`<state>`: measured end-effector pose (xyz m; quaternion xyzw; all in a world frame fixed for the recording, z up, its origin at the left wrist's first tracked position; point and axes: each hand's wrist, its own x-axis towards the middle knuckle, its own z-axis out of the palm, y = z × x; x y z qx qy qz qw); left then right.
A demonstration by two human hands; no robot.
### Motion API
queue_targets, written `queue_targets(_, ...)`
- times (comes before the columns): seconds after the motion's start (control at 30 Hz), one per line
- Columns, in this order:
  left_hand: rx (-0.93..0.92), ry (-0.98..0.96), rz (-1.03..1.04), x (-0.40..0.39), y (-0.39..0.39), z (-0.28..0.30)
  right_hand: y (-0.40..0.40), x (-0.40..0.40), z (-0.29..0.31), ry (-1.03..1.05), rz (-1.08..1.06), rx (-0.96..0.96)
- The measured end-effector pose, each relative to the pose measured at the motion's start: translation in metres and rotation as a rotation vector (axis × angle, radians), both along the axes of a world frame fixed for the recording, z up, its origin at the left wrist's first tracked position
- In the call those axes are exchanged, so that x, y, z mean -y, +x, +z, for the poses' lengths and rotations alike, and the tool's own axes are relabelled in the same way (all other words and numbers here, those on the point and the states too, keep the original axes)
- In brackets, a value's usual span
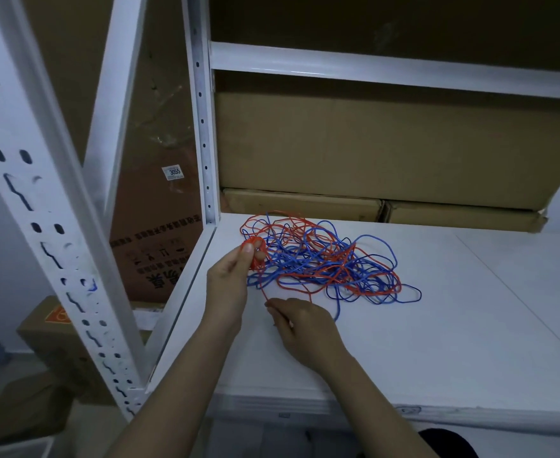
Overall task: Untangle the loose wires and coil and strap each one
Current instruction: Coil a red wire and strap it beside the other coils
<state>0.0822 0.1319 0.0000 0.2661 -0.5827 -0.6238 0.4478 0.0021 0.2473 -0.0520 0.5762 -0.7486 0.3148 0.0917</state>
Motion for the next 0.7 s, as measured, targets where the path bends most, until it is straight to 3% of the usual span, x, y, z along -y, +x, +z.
queue_targets(0.13,0.135,-0.141,-0.029,0.004,-0.008,-0.013,0.001,-0.006,0.005,-0.041,0.058,-0.073)
queue_targets(0.3,0.450,-0.726,0.034,0.008,-0.011,-0.035,-0.008,-0.011,0.009,-0.099,0.012,0.077)
queue_targets(0.4,0.636,-0.918,-0.044,0.009,-0.005,-0.041,-0.023,-0.016,0.010,-0.195,-0.048,0.209)
queue_targets(0.53,0.747,-0.916,-0.286,0.004,0.001,-0.037,-0.037,-0.017,0.012,-0.262,-0.067,0.323)
queue_targets(0.7,0.615,-0.547,-0.502,0.000,0.008,-0.030,-0.040,-0.010,0.010,-0.228,-0.082,0.504)
